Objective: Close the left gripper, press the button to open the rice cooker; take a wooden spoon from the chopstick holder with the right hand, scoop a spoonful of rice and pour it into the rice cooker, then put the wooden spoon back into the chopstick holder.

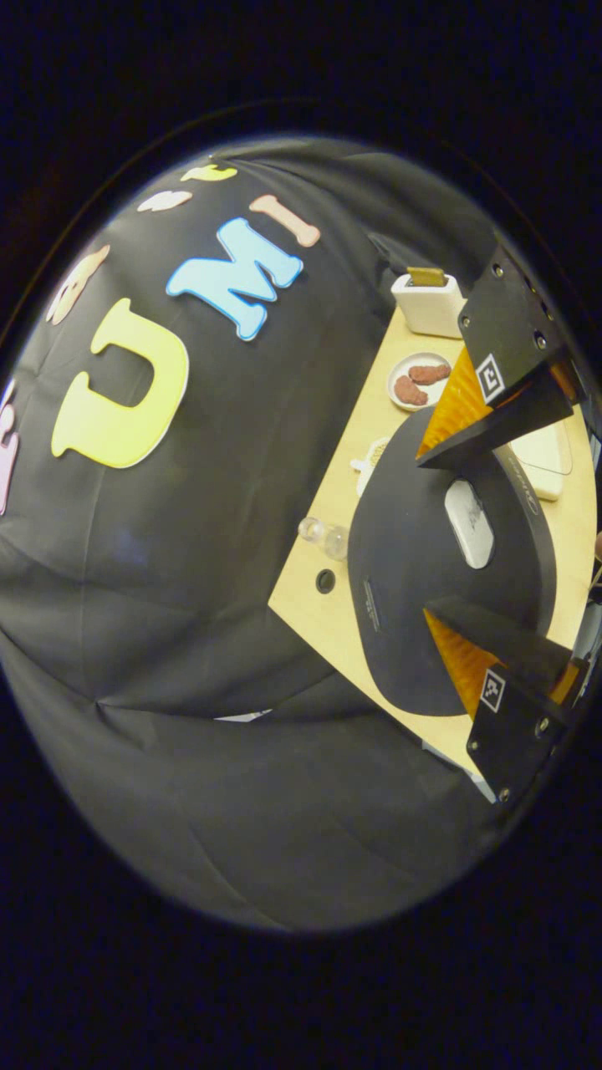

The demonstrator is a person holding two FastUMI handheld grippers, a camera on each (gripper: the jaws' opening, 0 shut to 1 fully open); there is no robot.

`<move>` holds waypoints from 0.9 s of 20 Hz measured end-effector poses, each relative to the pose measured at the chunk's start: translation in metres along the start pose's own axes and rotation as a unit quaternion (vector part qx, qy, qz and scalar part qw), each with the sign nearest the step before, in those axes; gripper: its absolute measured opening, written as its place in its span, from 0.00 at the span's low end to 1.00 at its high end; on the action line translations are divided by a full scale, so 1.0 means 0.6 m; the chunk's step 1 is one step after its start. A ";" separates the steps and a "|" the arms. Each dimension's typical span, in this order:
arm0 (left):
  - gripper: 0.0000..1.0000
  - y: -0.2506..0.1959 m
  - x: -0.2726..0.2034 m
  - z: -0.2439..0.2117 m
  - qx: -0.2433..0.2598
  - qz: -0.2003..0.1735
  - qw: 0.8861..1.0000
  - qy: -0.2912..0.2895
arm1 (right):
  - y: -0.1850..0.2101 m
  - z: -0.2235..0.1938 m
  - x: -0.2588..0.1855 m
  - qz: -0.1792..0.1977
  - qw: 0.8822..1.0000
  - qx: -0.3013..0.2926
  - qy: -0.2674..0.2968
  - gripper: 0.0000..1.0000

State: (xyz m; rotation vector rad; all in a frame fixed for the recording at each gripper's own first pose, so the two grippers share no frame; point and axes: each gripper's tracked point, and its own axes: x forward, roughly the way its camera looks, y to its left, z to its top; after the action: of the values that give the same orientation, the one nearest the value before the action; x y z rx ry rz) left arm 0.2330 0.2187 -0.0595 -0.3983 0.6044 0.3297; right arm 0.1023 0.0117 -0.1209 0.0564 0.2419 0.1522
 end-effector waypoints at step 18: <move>0.96 0.010 0.076 -0.175 -0.016 0.012 0.997 0.076 | -0.025 -0.044 0.000 -0.003 0.999 0.001 0.038 0.98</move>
State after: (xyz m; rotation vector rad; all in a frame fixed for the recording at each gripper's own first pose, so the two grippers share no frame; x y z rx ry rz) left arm 0.2156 0.1848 -0.1674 -0.4489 0.7545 0.3344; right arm 0.0979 -0.0019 -0.1473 0.0511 0.3187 0.1483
